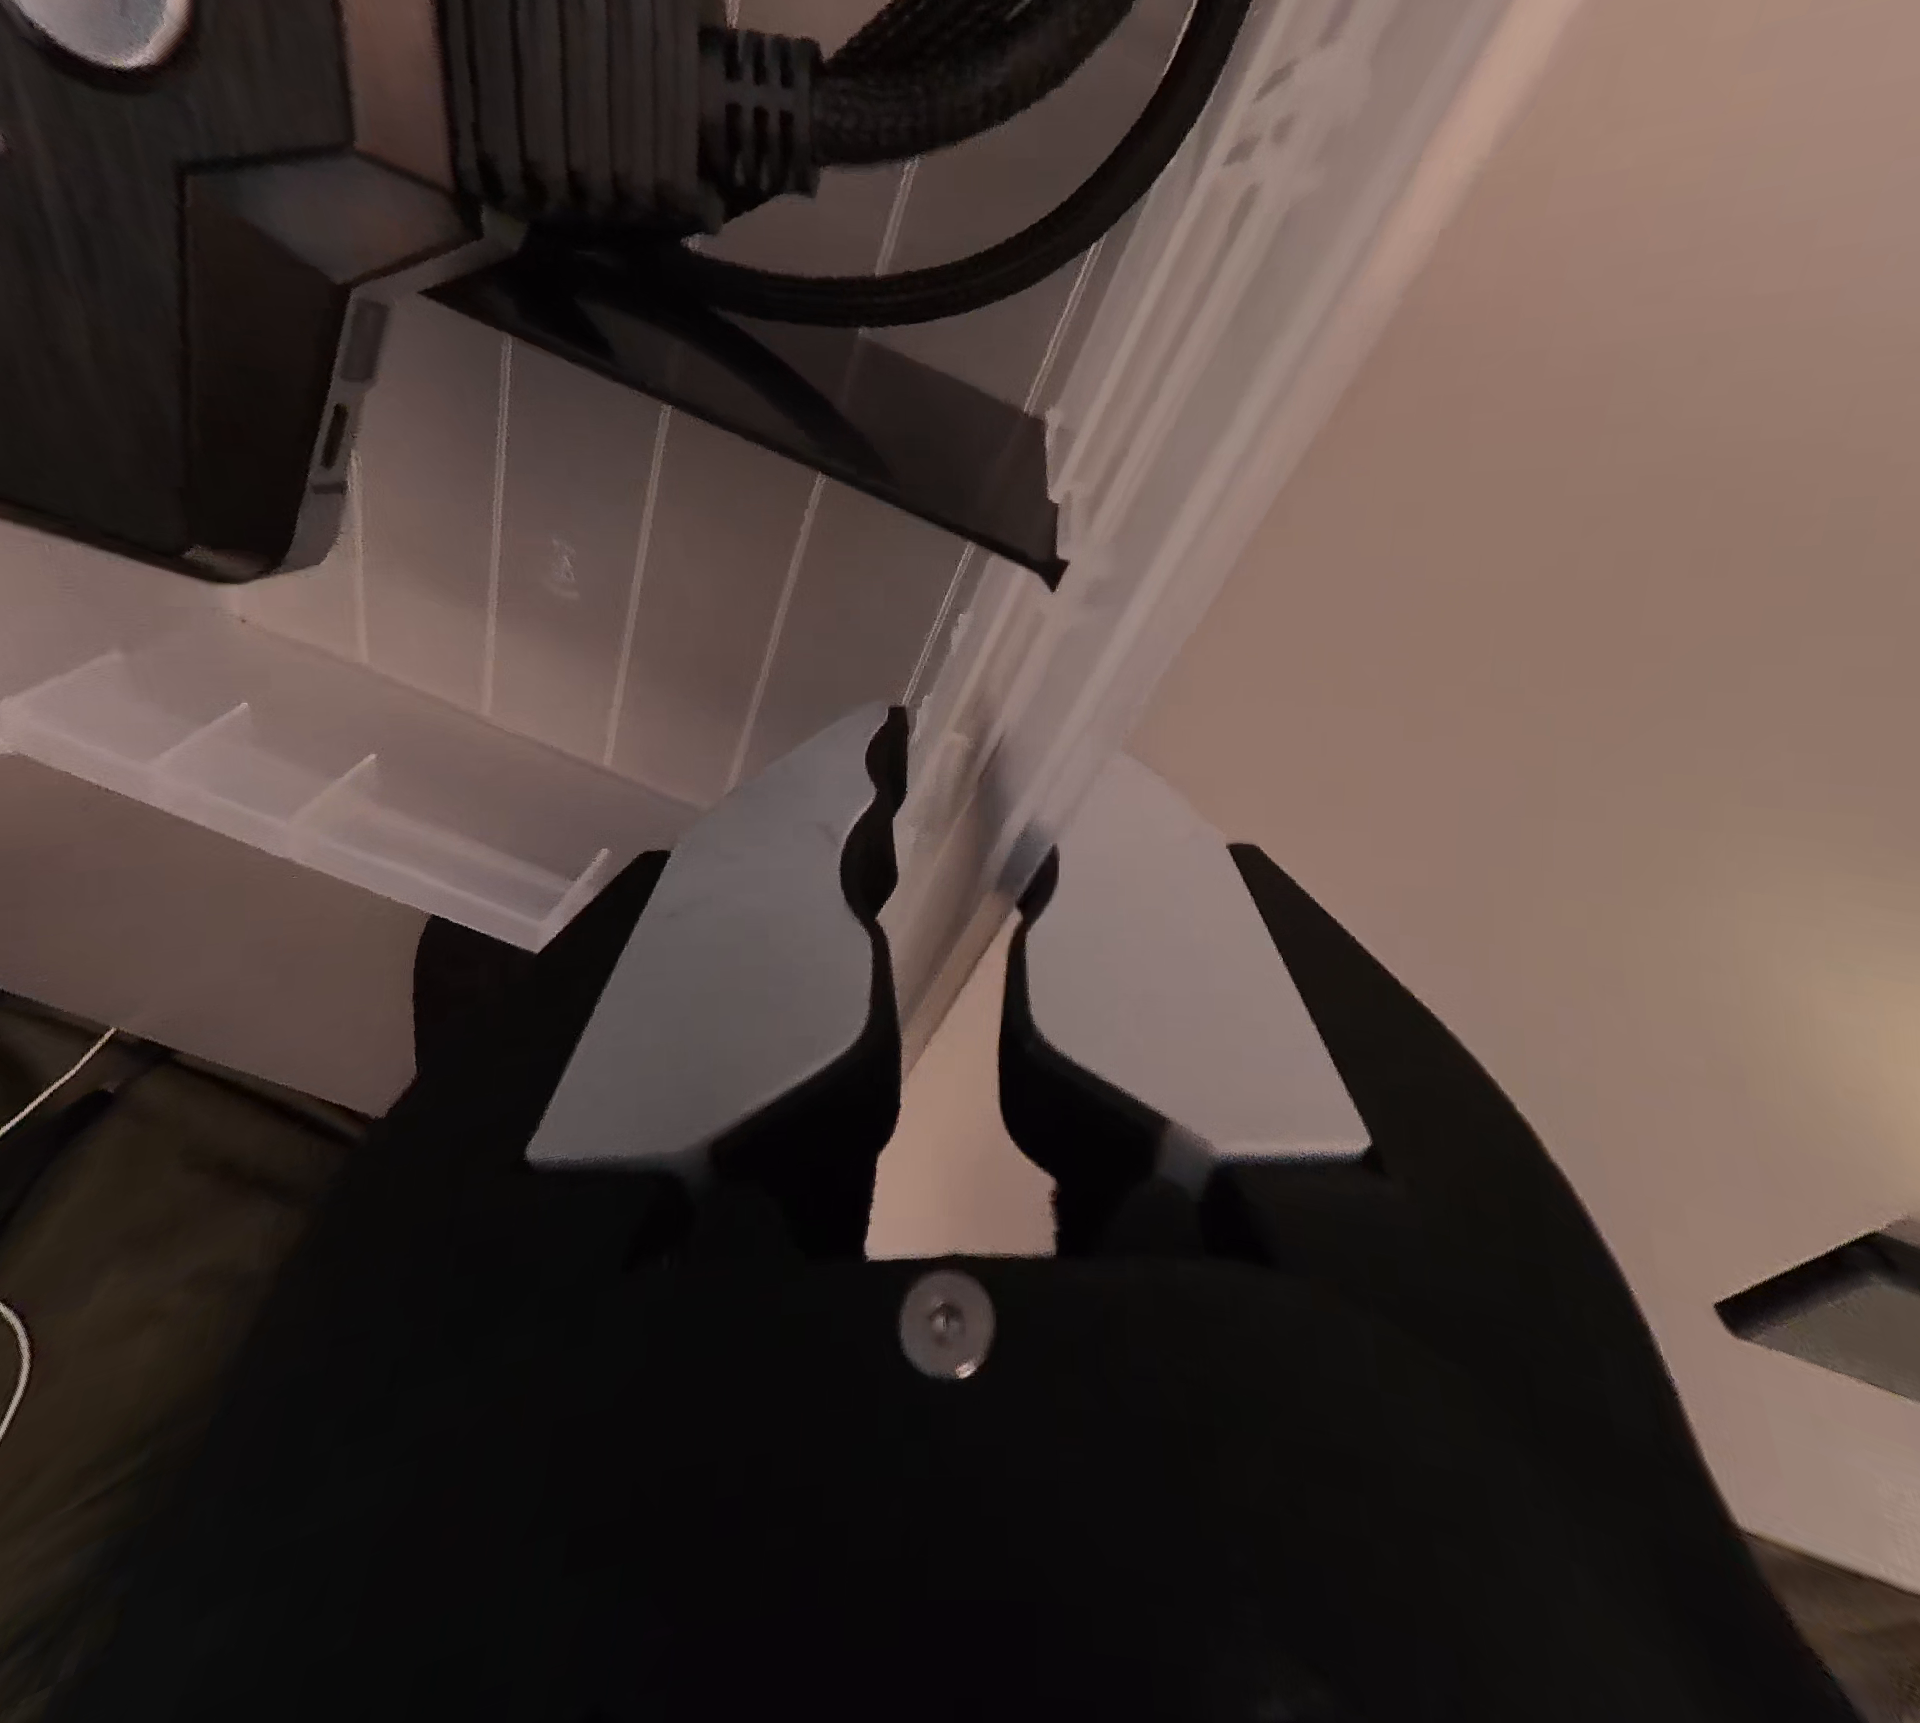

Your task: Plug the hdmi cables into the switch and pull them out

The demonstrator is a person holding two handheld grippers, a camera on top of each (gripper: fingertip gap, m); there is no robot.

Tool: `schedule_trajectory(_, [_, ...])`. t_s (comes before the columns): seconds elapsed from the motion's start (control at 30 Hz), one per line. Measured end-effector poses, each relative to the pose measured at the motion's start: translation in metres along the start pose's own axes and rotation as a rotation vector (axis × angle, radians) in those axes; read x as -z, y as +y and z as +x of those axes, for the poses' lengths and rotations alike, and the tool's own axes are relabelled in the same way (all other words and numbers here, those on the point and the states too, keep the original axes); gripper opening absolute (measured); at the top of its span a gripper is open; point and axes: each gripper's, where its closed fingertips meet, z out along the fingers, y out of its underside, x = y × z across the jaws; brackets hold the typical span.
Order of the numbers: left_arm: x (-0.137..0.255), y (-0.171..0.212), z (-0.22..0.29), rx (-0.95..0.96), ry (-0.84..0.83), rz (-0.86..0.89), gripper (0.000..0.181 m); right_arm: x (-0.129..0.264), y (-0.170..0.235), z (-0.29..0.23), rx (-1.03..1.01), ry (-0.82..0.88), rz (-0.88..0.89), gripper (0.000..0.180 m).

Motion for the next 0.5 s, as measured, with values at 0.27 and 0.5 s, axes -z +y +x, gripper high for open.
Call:
schedule_trajectory(0.27, [0.059,0.006,-0.005,0.051,0.003,0.265,0.034,0.140,-0.031,-0.027,-0.008,0.168,0.684,0.025])
schedule_trajectory(0.5, [0.131,0.005,-0.013,0.104,-0.062,0.638,0.039,0.219,-0.046,-0.294,0.658,-0.288,1.394,0.040])
